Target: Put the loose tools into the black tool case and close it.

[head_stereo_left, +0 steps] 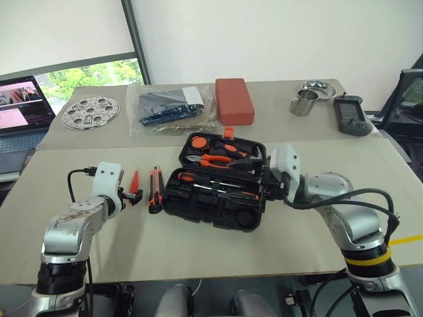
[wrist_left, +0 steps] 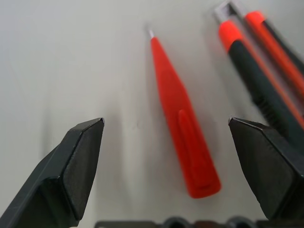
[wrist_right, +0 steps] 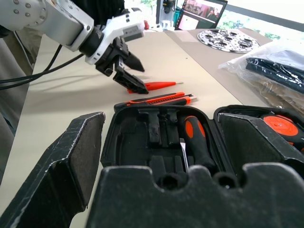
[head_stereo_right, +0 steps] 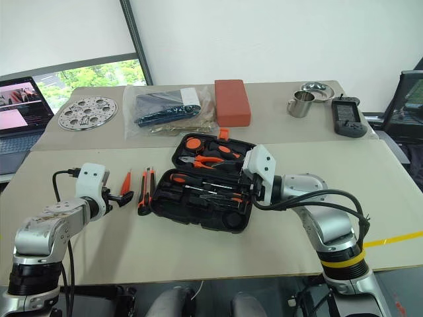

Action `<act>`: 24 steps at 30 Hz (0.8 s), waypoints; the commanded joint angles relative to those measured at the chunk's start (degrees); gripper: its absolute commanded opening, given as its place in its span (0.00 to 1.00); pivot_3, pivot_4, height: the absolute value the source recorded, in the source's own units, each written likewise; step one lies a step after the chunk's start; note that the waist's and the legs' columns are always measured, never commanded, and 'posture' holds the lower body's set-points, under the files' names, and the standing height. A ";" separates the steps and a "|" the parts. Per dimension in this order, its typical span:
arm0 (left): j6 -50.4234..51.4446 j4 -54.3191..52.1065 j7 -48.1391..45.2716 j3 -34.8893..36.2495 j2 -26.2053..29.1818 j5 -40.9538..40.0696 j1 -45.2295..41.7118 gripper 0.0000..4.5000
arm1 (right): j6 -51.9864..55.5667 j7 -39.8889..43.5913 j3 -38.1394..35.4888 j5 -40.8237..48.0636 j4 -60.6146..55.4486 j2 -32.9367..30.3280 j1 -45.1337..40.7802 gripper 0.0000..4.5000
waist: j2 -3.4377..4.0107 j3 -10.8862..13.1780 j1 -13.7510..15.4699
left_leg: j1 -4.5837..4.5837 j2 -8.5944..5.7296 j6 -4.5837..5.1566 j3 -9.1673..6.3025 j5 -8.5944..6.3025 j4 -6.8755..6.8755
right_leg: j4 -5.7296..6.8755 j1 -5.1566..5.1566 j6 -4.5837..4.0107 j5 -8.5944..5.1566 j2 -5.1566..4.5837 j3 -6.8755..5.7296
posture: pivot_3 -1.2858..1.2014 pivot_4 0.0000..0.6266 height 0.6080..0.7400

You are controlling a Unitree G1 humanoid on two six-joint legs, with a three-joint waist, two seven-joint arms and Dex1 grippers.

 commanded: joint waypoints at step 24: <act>-29.42 16.67 -23.27 -3.26 5.18 -1.52 -17.97 0.10 | 0.52 -4.97 -8.39 4.17 -3.88 -2.88 5.27 1.00 | -0.26 0.16 0.68 | 0.08 -0.02 -0.28 0.13 0.20 -0.25 | -0.06 -0.02 0.00 0.00 -0.01 -0.06 | 0.52 0.24 1.00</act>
